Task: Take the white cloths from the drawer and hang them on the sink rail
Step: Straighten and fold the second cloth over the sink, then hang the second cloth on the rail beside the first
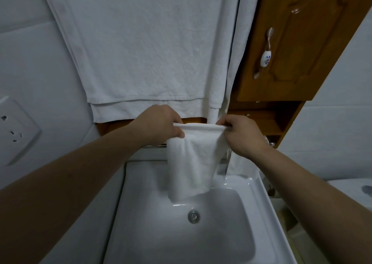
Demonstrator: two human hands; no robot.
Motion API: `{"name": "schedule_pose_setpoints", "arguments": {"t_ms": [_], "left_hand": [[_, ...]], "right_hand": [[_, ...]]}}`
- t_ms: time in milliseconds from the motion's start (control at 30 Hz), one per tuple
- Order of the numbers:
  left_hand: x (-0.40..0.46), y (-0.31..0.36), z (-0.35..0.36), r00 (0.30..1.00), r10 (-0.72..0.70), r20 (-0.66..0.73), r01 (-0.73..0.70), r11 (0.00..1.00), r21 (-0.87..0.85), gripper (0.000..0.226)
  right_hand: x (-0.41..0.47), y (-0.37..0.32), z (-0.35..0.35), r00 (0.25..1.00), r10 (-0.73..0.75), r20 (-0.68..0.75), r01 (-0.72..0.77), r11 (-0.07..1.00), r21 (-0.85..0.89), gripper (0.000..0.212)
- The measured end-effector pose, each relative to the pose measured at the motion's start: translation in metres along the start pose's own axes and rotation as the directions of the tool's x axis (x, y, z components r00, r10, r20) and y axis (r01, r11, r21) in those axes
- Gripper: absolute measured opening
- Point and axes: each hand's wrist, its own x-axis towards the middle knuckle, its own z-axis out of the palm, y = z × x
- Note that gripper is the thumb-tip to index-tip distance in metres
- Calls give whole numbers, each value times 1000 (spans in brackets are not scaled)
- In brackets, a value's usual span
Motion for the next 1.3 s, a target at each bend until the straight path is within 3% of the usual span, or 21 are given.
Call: {"name": "schedule_pose_setpoints", "arguments": {"t_ms": [200, 367, 433, 533, 667, 733, 767, 800, 867, 900, 1033, 1167, 1300], "left_hand": [[-6, -4, -4, 997, -44, -63, 33, 985, -167, 19], [-13, -10, -1, 975, -193, -109, 111, 850, -516, 16], [-16, -12, 4, 973, -219, -68, 121, 739, -662, 13], [-20, -16, 10, 969, -244, 47, 160, 468, -869, 20], [-31, -16, 22, 966, -199, 165, 197, 157, -968, 30], [-37, -14, 25, 972, -183, 148, 164, 78, -983, 29], [-39, -13, 24, 971, -213, 111, 143, 143, -979, 25], [-41, -13, 23, 967, -251, 38, 119, 317, -941, 21], [-46, -15, 23, 954, -254, -163, 85, 745, -661, 18], [-48, -16, 25, 944, -233, -235, 81, 851, -518, 18], [-63, -26, 44, 906, -231, -353, 80, 916, -393, 20], [-80, -50, 82, 940, -164, -299, 118, 979, -167, 35], [-96, -67, 113, 949, -216, -230, 163, 960, -228, 29]], "right_hand": [[1, -7, -11, 998, -53, -30, 52, 998, -23, 34], [0, -22, -21, 987, -121, -108, 121, 993, -2, 34], [-1, -27, -23, 984, -123, -132, 126, 992, 12, 37], [-1, -27, -25, 990, -80, -112, 94, 988, 126, 38], [-3, -29, -26, 998, -35, -61, 53, 942, 333, 38], [-4, -33, -28, 999, -15, -45, 33, 904, 425, 38], [-4, -34, -30, 1000, -6, -24, 16, 886, 464, 37], [-4, -35, -32, 1000, -1, 7, -3, 872, 490, 37], [-6, -34, -31, 997, -3, 78, -38, 858, 512, 38], [-9, -33, -29, 994, -5, 110, -52, 857, 513, 38], [-20, -27, -6, 984, -19, 179, -66, 888, 456, 39], [-34, -11, 33, 971, -11, 240, -86, 916, 392, 39], [-45, 7, 78, 964, 16, 265, -94, 954, 284, 39]]}}
